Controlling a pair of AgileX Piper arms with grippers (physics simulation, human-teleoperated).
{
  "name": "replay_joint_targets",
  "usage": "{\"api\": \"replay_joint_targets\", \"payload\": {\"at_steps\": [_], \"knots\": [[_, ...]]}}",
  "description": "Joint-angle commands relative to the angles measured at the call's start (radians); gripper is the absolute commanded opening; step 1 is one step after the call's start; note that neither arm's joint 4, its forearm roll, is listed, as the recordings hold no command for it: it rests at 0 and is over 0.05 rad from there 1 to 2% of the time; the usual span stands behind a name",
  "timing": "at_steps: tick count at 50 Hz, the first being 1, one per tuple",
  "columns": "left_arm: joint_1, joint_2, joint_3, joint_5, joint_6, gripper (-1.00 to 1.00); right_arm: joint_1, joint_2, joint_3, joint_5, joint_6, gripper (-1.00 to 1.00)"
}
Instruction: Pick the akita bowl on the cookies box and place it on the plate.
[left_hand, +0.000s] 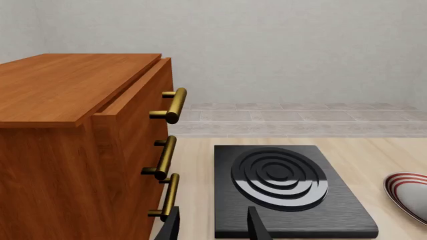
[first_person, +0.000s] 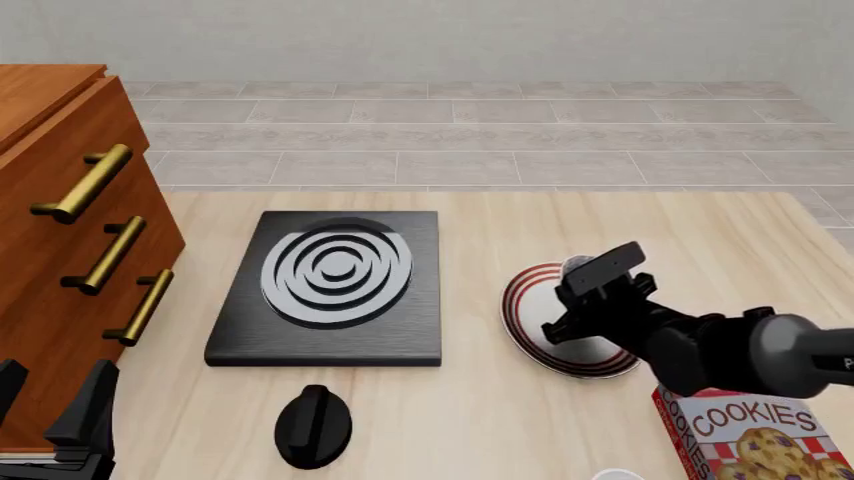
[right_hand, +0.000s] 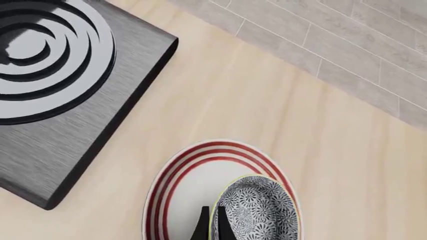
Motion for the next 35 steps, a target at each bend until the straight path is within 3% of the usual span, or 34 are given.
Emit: {"api": "replay_joint_targets", "payload": {"at_steps": [1,35], "knots": [[0.000,0.000,0.000,0.000,0.000,1.00,0.005,0.026,-0.007,-0.022,0.010,-1.00],[0.000,0.000,0.000,0.000,0.000,1.00,0.014,0.080,0.003,-0.080,0.036,-1.00]]}}
